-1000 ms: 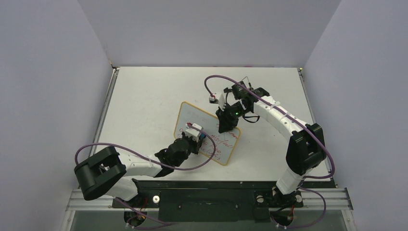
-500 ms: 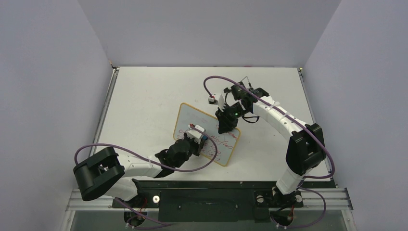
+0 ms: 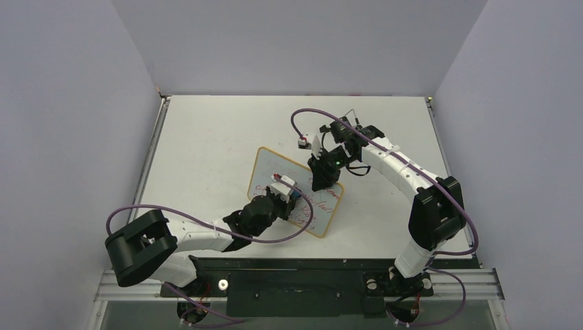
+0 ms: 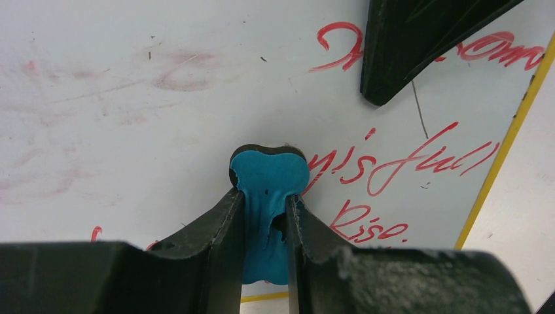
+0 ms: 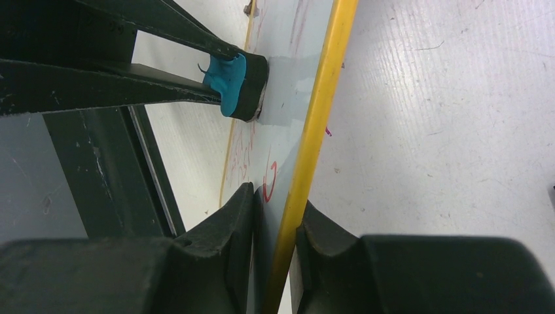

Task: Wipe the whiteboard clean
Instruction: Erase the whiteboard at the center of the board.

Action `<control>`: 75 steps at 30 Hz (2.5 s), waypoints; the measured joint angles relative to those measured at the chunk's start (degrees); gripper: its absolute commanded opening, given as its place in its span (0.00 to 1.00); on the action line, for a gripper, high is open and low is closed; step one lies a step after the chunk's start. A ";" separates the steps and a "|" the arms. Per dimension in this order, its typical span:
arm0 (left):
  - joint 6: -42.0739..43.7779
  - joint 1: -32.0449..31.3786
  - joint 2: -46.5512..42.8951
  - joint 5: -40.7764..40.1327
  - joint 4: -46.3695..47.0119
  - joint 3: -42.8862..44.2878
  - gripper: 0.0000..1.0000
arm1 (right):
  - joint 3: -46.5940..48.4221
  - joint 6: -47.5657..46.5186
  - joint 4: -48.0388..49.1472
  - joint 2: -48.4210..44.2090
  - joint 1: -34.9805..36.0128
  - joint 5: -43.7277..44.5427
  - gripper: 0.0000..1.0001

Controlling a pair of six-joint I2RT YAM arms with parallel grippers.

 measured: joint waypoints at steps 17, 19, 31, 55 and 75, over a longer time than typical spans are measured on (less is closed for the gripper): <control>-2.67 0.22 -2.84 3.02 1.25 -6.58 0.00 | -0.02 -0.24 -0.57 0.02 0.52 -0.52 0.00; -2.27 -0.55 -2.64 3.58 1.38 -6.60 0.00 | -0.02 -0.26 -0.76 0.02 0.61 -0.57 0.00; -1.75 -3.43 0.31 -3.93 1.51 -3.87 0.00 | -0.02 -0.15 -0.90 0.11 0.35 -0.07 0.00; -1.38 -7.23 2.12 -1.07 5.38 -2.82 0.00 | -0.02 -0.44 -1.44 0.46 0.83 -0.74 0.00; -1.75 3.34 -6.58 1.38 1.49 -5.92 0.00 | -0.02 -0.24 -1.64 0.76 0.52 -1.03 0.00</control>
